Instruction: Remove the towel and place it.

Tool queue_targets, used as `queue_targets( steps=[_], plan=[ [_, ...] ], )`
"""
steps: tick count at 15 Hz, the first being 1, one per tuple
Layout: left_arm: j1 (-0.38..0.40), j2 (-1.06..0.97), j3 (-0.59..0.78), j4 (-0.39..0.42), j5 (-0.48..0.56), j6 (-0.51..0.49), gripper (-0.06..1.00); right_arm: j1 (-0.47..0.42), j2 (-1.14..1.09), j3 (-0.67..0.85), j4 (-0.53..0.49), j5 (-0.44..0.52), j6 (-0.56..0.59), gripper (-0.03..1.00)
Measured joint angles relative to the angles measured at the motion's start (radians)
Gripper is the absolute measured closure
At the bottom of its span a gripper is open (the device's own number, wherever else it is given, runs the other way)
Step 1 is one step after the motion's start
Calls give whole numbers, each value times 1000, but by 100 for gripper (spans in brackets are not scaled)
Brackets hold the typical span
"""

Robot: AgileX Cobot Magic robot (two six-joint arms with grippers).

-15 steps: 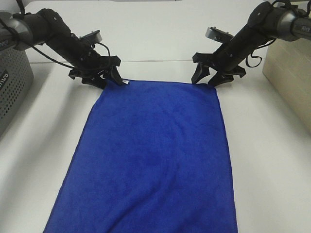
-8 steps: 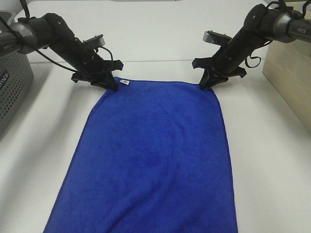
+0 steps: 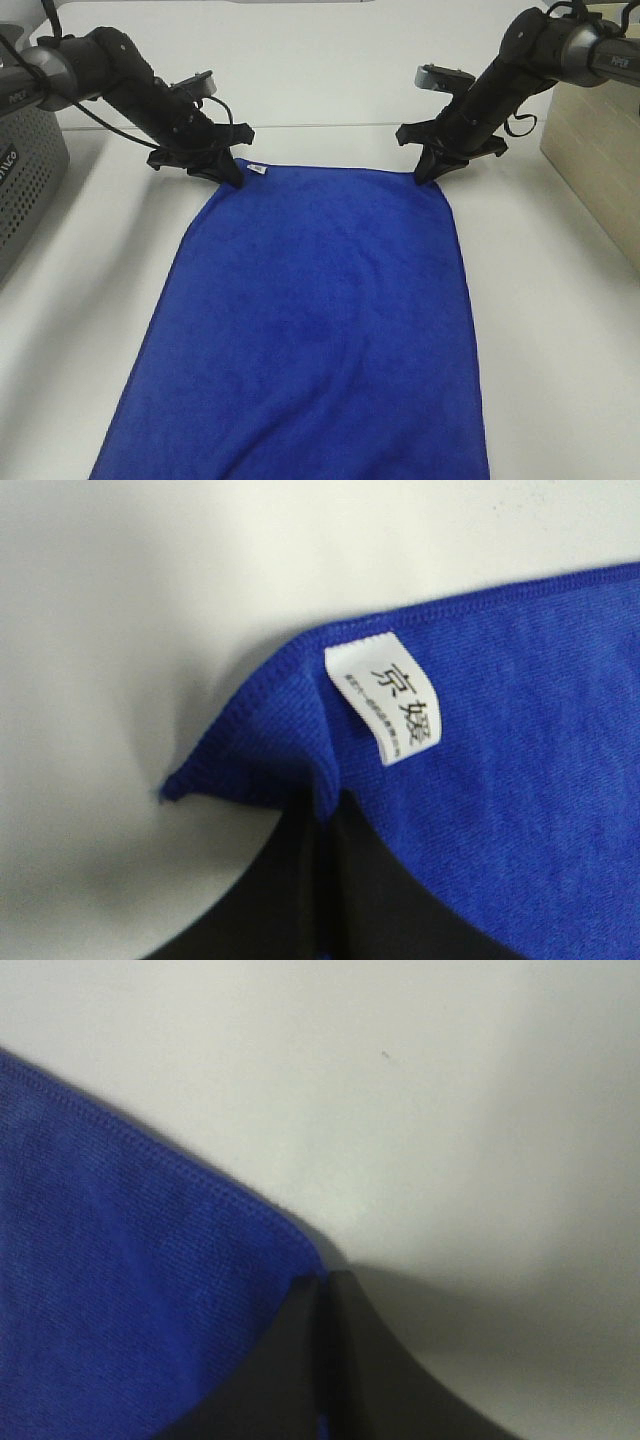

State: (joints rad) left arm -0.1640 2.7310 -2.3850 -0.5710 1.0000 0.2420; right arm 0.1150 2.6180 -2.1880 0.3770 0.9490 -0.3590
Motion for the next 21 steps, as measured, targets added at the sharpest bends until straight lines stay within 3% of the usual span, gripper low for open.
queue_targets(
  steps=[3,5,8,9,11,17,21],
  plan=[
    [-2,25,-95,57,-8,0,94,3,-12,2,-55,-98,-128,95],
    [-2,25,-118,69,-14,0,94,3,-9,-8,-63,-110,-158,95],
    [-3,25,-148,99,-76,0,94,3,9,-46,-87,-184,-229,95],
    [-3,25,-148,114,-132,-1,94,3,14,-72,-86,-264,-261,95],
    [-3,25,-148,117,-181,-1,94,3,14,-82,-86,-326,-284,95],
    [-5,25,-148,133,-328,19,94,7,14,-82,-2,-526,-357,95],
    [-5,25,-148,153,-389,41,94,10,42,-82,42,-591,-382,95]
  ],
)
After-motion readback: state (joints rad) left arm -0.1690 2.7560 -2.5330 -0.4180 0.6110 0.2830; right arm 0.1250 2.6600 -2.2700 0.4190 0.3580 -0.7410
